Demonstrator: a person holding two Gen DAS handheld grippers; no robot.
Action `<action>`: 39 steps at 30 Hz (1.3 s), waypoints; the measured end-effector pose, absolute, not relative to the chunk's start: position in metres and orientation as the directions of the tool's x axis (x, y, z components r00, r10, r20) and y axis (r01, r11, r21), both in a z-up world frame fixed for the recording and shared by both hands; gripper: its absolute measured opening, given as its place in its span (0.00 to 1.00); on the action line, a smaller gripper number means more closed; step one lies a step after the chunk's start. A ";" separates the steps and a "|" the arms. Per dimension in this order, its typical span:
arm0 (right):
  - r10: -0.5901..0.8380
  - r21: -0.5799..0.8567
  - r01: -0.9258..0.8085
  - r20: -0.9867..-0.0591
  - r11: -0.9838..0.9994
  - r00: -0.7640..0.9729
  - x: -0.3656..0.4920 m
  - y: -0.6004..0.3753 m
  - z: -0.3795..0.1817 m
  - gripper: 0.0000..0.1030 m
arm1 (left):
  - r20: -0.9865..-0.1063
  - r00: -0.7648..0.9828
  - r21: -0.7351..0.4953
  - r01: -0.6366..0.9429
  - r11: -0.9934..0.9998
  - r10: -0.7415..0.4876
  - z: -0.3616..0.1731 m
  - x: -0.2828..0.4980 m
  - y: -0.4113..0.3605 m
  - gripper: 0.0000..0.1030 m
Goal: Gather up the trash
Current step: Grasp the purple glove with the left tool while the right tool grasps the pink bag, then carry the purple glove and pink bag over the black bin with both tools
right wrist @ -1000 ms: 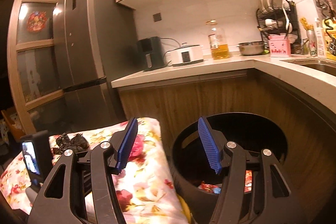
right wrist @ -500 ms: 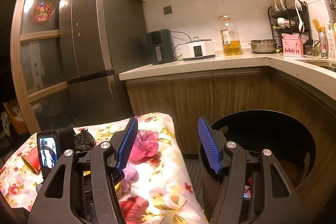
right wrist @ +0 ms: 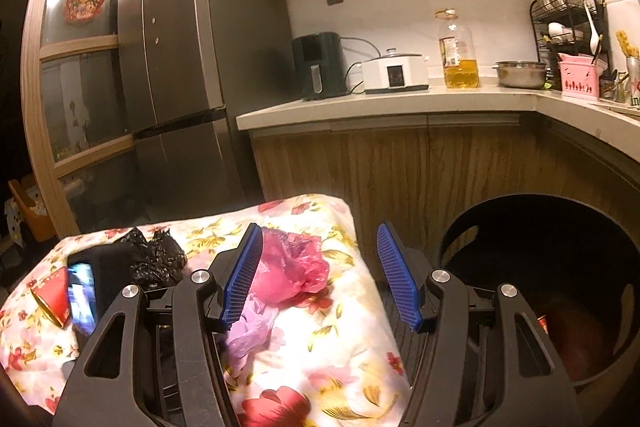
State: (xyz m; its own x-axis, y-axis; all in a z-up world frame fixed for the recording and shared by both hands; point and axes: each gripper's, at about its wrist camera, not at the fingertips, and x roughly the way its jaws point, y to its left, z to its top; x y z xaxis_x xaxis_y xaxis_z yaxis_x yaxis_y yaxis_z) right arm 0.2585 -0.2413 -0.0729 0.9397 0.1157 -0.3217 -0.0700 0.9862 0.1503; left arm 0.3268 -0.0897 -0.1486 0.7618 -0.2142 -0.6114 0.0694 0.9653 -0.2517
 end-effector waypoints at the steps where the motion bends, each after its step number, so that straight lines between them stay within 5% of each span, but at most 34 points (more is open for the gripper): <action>1: 0.118 0.147 -0.073 -0.329 0.987 0.937 0.262 -0.239 -0.075 0.58 | -0.600 0.768 -0.267 0.074 0.961 -0.226 -0.146 0.322 -0.086 0.03; 21: 0.150 0.142 -0.095 -0.452 0.985 0.879 0.354 -0.195 -0.113 0.58 | -0.465 0.851 -0.288 0.114 0.951 -0.243 -0.103 0.241 -0.036 0.02; 23: 0.152 0.133 -0.100 -0.478 0.986 0.865 0.359 -0.190 -0.119 0.54 | -0.462 0.853 -0.294 0.112 0.949 -0.243 -0.102 0.236 -0.030 0.02; 31: 0.189 0.110 -0.154 -0.493 0.982 0.849 0.360 -0.180 -0.123 0.09 | -0.446 0.864 -0.297 0.105 0.949 -0.234 -0.097 0.233 -0.023 0.02; 39: 0.207 0.103 -0.179 -0.454 0.978 0.867 0.347 -0.177 -0.113 0.03 | -0.433 0.873 -0.291 0.103 0.951 -0.226 -0.089 0.224 -0.022 0.02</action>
State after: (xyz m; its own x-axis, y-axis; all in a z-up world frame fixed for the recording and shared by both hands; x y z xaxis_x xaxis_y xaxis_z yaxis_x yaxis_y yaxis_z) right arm 0.3473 -0.1775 -0.1129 0.8668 0.2066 -0.4538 -0.1793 0.9784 0.1030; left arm 0.2245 -0.0219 -0.0889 0.8727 -0.2264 -0.4326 0.1026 0.9512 -0.2910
